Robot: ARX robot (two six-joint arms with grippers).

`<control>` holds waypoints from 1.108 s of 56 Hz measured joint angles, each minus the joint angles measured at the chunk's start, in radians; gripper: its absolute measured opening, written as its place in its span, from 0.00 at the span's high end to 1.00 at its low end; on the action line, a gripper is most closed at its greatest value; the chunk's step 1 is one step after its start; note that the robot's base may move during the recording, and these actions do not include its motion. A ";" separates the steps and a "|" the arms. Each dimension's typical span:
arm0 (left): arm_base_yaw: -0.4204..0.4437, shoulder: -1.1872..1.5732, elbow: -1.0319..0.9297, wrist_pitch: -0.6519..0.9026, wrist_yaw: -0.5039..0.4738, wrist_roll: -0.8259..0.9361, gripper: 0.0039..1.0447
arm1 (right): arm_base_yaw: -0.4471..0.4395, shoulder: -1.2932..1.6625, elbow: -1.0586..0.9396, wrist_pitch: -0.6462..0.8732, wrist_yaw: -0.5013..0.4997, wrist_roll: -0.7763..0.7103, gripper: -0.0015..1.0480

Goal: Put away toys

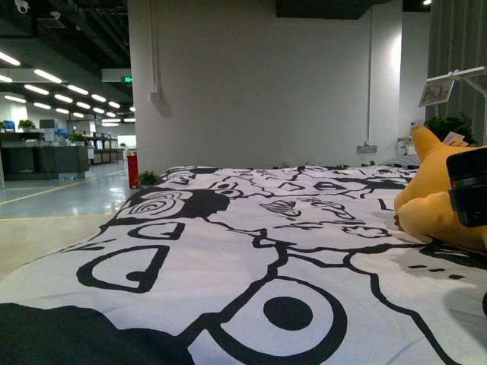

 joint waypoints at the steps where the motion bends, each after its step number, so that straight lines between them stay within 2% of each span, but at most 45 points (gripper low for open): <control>1: 0.000 0.000 0.000 0.000 0.000 0.000 0.06 | -0.001 0.004 0.006 -0.014 0.001 -0.003 0.06; 17: 0.000 0.000 0.000 0.000 0.000 0.000 0.06 | -0.056 0.090 0.202 -0.370 0.069 -0.059 0.06; 21: 0.000 0.000 0.000 0.000 0.000 0.000 0.06 | -0.066 0.100 0.226 -0.402 0.072 -0.063 0.06; 29: 0.000 0.000 0.000 0.000 0.000 0.000 0.06 | -0.080 0.103 0.248 -0.446 0.056 -0.062 0.31; 39: 0.000 0.000 0.000 0.000 0.000 0.000 0.06 | -0.082 0.085 0.248 -0.480 -0.013 -0.034 0.54; 47: 0.000 0.000 0.000 0.000 0.000 0.000 0.06 | -0.094 0.040 0.248 -0.517 -0.135 0.029 0.74; 52: 0.000 0.000 0.000 0.000 0.000 0.000 0.06 | -0.108 -0.001 0.247 -0.526 -0.242 0.077 0.83; 53: 0.000 0.000 0.000 0.000 0.000 0.000 0.06 | -0.115 -0.018 0.247 -0.532 -0.291 0.095 0.86; 62: 0.000 0.000 0.000 0.000 0.000 0.000 0.06 | -0.159 -0.151 0.244 -0.573 -0.539 0.193 0.92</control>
